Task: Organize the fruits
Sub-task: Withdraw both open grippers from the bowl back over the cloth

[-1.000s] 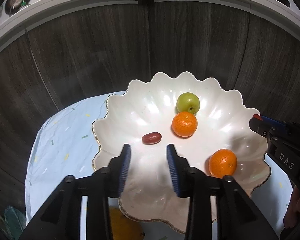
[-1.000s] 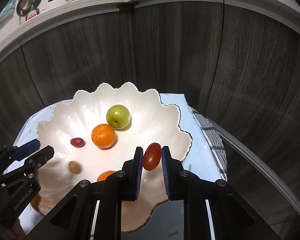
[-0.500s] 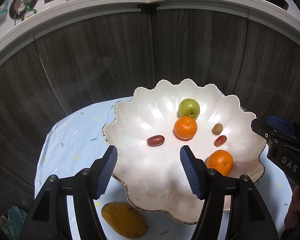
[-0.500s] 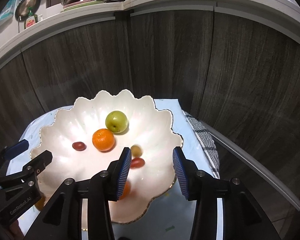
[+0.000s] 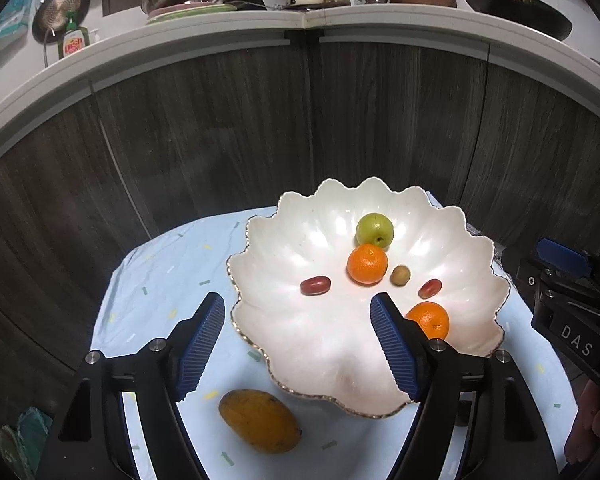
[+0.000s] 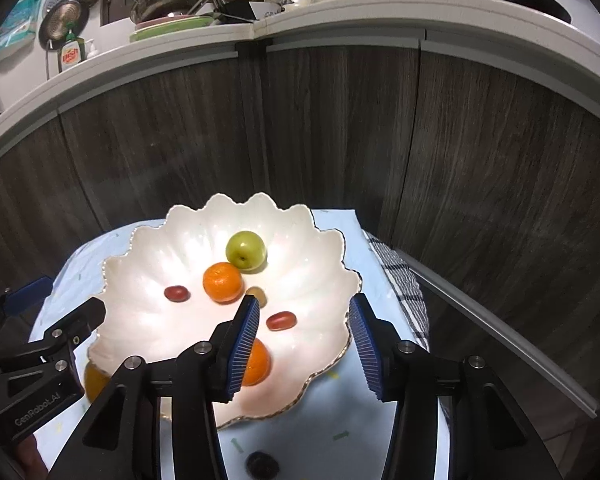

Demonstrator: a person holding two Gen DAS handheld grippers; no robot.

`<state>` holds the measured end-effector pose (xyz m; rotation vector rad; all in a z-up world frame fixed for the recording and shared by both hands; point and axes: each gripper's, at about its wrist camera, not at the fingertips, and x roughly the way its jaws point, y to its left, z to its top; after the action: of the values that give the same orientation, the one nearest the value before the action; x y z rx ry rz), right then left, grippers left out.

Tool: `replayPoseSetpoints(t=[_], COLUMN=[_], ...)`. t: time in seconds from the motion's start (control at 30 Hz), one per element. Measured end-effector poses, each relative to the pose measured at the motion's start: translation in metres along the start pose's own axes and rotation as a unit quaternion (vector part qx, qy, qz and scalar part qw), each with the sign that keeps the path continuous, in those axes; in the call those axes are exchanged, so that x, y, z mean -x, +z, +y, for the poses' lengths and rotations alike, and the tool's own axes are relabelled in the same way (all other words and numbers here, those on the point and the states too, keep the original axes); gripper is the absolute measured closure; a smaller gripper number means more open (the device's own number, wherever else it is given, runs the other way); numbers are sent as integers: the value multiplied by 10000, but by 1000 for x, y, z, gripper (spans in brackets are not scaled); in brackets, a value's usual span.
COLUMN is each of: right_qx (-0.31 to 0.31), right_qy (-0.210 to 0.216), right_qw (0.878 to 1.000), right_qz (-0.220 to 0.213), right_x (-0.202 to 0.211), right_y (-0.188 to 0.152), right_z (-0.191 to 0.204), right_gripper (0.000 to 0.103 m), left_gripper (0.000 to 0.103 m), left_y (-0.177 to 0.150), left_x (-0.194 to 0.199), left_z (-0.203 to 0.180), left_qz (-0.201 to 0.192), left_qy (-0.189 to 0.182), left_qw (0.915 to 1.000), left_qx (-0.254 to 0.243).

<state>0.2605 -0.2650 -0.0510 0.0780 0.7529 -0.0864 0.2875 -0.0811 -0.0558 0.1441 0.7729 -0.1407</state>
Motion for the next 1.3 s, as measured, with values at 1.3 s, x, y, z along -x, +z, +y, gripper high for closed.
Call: replayPoseSetpoints(t=[1.3], right_qx=[57], right_qy=[71], right_qw=[9995], right_qz=[-292], right_x=[73], right_y=[-22], right_z=[25], right_gripper=[46], left_gripper=[24], left_y=[-28], left_x=[76], left_z=[14], left_qz=[-295], left_qy=[65], left_qw=[9995], left_qx=[-38])
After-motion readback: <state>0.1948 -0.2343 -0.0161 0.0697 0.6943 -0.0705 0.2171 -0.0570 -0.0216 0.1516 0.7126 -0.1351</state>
